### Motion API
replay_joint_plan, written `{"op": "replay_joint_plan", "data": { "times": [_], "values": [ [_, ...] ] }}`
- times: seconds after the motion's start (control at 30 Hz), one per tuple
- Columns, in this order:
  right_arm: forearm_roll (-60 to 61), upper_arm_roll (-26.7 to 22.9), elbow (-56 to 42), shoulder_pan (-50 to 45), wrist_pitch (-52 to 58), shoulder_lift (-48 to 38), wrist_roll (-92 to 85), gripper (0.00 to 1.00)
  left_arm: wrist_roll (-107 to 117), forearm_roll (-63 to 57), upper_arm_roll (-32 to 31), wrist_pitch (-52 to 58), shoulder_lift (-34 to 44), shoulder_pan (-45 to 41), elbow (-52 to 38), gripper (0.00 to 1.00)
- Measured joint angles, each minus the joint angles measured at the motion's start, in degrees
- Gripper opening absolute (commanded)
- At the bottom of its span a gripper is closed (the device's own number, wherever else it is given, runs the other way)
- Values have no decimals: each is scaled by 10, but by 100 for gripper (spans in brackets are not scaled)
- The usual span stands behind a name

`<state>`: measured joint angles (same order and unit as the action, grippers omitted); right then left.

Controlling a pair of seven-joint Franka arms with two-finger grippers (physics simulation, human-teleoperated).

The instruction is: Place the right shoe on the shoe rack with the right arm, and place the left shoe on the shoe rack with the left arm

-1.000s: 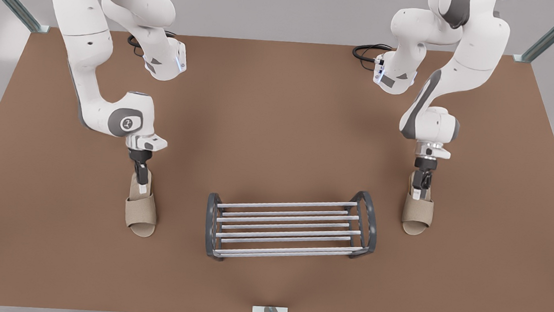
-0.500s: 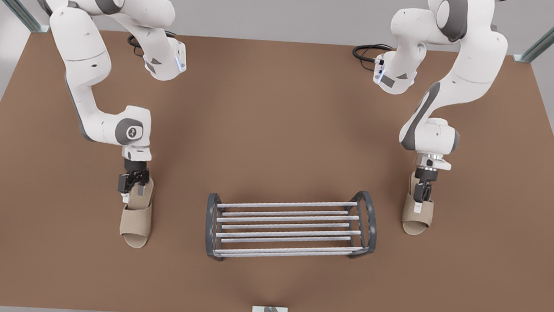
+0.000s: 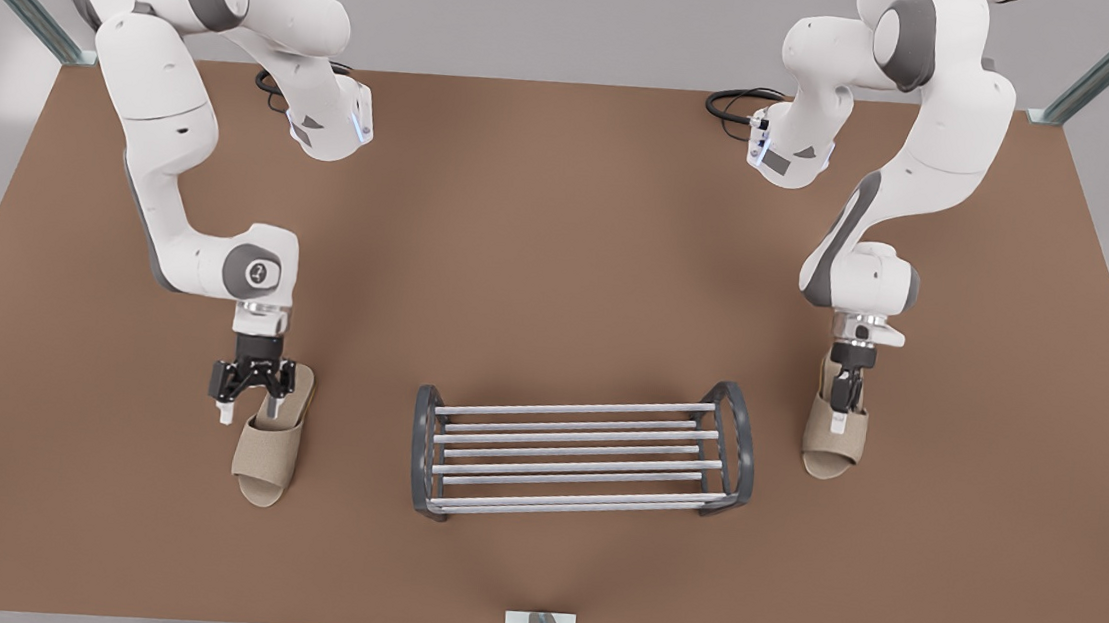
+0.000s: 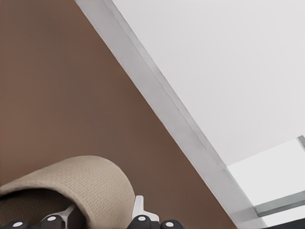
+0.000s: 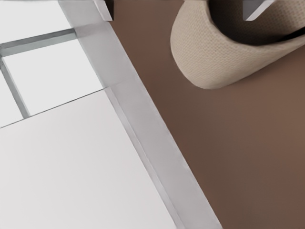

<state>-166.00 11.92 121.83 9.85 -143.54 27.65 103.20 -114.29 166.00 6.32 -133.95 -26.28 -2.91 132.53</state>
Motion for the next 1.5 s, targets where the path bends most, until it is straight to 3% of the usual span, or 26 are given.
{"op": "replay_joint_plan", "data": {
  "times": [0.17, 0.3, 0.47, 0.57, 0.7, 0.8, 0.93, 1.03, 1.1, 1.23, 1.33, 1.47, 1.5],
  "values": [
    [0, -4, -30, 1, 3, 27, 18, 100, 26, 0, -15, 1, 11, 0, -19, 61],
    [0, -5, -72, 1, 1, 53, 29, 99, 79, 0, -20, 1, 28, 1, -49, 21],
    [0, -11, -87, -4, 1, 79, 39, 99, 150, -15, -32, -67, 74, 6, -108, 21],
    [0, -12, -96, -6, 0, 81, 44, 99, 215, -37, -83, -210, 214, -31, -141, 21],
    [0, -20, -115, -8, -1, 91, 46, 100, 290, -30, -126, -426, 301, -156, -222, 21],
    [0, -23, -122, -8, -1, 101, 47, 100, 337, -18, -164, -522, 296, -258, -246, 21],
    [0, -24, -139, -9, -1, 114, 48, 100, 388, -33, -157, -593, 161, -378, -353, 21],
    [0, -28, -146, -9, 0, 120, 50, 42, 420, -38, -127, -623, 98, -286, -424, 21],
    [0, -29, -146, -13, 1, 121, 51, 21, 438, -40, -118, -636, 85, -274, -434, 21],
    [0, -29, -147, -20, 2, 118, 53, 21, 469, -42, -110, -647, 77, -282, -438, 21],
    [0, -29, -146, -27, 13, 113, 55, 21, 488, -43, -96, -646, 28, -272, -476, 21],
    [0, -30, -146, -69, 21, 62, 56, 21, 509, -47, -90, -631, 2, -255, -490, 21],
    [0, -35, -147, -87, 18, 41, 55, 21, 514, -49, -90, -627, 1, -254, -490, 69]
  ]
}}
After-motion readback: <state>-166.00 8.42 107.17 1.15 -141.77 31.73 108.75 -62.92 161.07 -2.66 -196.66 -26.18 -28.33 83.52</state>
